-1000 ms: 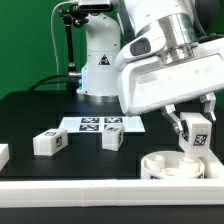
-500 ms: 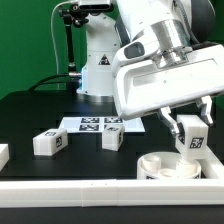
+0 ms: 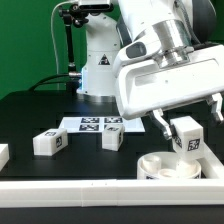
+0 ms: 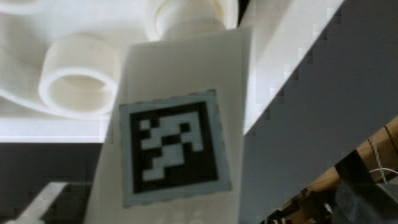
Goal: Assemble stool
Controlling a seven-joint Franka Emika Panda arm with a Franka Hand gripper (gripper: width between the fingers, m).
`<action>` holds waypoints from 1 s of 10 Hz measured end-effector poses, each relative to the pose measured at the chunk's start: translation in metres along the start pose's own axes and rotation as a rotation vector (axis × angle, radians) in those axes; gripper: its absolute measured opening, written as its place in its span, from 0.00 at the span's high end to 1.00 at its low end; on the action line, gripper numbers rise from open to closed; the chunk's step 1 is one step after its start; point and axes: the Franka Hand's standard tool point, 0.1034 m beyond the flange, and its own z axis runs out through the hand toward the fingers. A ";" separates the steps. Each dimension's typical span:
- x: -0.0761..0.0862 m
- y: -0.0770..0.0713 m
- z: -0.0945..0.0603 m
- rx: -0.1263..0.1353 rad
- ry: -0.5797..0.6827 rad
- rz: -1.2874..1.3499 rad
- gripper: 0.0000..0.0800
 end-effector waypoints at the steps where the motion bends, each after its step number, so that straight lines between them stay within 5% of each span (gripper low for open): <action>1: 0.003 0.001 -0.002 -0.003 0.004 -0.002 0.19; 10: 0.001 0.002 -0.004 -0.005 0.001 -0.003 0.22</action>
Offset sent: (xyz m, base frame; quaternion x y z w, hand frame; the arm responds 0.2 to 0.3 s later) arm -0.0080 -0.0065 0.0096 0.0064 -0.0214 -0.0004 0.9997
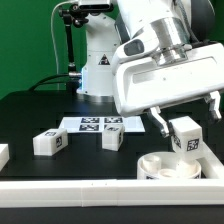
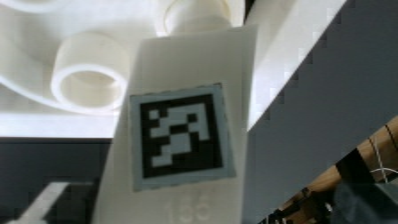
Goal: Assemble stool
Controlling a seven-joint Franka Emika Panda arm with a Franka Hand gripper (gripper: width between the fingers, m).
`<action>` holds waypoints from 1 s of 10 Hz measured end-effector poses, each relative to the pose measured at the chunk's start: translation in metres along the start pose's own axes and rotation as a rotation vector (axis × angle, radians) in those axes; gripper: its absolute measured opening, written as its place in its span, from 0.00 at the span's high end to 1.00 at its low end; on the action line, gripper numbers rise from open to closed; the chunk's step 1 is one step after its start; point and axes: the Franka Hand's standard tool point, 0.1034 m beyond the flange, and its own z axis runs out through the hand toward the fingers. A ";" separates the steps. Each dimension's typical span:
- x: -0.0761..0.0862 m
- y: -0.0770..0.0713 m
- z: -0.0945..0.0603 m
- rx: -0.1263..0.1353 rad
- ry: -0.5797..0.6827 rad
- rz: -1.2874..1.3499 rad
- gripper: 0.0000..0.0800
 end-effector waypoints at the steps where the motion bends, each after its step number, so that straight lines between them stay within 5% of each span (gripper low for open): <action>1: 0.000 -0.001 0.000 0.001 0.000 -0.001 0.22; 3: -0.001 0.000 0.000 0.000 -0.001 0.001 0.59; 10: -0.004 0.012 -0.003 -0.006 0.055 0.023 0.59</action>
Offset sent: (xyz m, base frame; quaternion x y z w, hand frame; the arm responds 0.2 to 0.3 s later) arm 0.0000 0.0000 0.0000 0.0000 0.0000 0.0000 1.0000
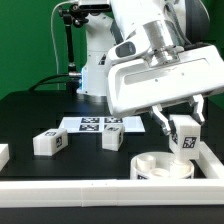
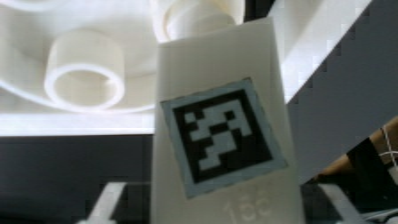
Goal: Assemble stool
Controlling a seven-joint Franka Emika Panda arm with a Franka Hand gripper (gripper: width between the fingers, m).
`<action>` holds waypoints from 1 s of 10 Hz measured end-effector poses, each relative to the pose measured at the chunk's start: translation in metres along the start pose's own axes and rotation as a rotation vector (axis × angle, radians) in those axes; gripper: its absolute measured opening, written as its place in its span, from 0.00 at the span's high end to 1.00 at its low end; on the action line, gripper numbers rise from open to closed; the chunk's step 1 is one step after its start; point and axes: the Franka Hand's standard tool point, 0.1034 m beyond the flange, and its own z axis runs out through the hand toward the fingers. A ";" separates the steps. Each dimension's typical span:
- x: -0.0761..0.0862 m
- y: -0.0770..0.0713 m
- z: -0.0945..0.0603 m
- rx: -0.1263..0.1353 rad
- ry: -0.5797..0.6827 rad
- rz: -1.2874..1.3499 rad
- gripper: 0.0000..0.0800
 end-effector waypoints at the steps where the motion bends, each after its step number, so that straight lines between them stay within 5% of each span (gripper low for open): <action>1: 0.000 0.000 0.000 0.007 -0.009 -0.002 0.59; 7: 0.000 0.008 0.000 0.009 0.005 -0.005 0.59; 10: 0.000 0.009 0.000 0.037 0.016 0.003 0.59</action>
Offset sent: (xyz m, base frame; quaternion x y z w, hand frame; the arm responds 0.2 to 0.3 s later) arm 0.0000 0.0000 0.0000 0.0000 0.0000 0.0000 1.0000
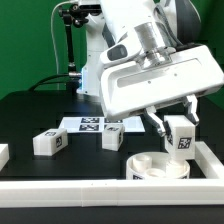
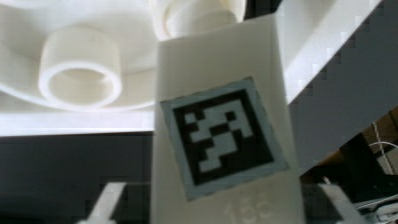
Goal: Assemble stool
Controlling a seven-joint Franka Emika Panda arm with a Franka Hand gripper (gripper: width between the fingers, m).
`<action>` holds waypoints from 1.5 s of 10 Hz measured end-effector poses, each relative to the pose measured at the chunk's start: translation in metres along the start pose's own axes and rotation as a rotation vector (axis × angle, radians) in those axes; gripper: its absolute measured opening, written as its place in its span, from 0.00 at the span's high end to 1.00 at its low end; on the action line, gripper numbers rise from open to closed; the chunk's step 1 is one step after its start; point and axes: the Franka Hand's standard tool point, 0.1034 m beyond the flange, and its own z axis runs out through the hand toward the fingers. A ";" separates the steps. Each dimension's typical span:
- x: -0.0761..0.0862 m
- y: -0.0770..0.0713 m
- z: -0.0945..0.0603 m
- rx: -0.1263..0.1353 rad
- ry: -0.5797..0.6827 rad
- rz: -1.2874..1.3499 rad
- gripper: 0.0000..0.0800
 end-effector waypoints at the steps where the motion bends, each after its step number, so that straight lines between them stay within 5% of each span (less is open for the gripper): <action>1: 0.001 0.000 0.001 0.004 -0.009 0.001 0.59; 3: -0.001 0.000 0.002 0.010 -0.033 0.001 0.59; 4: -0.001 0.000 0.002 0.010 -0.035 0.001 0.31; 5: -0.001 -0.001 0.002 0.013 -0.045 0.001 0.31; 6: 0.008 -0.003 -0.004 0.013 -0.075 -0.013 0.21; 11: 0.045 -0.002 -0.034 -0.015 -0.088 -0.061 0.19; 15: 0.045 -0.004 -0.034 -0.015 -0.089 -0.057 0.19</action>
Offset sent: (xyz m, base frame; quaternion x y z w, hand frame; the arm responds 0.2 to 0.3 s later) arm 0.0000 0.0000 0.0000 0.0000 0.0000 0.0000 1.0000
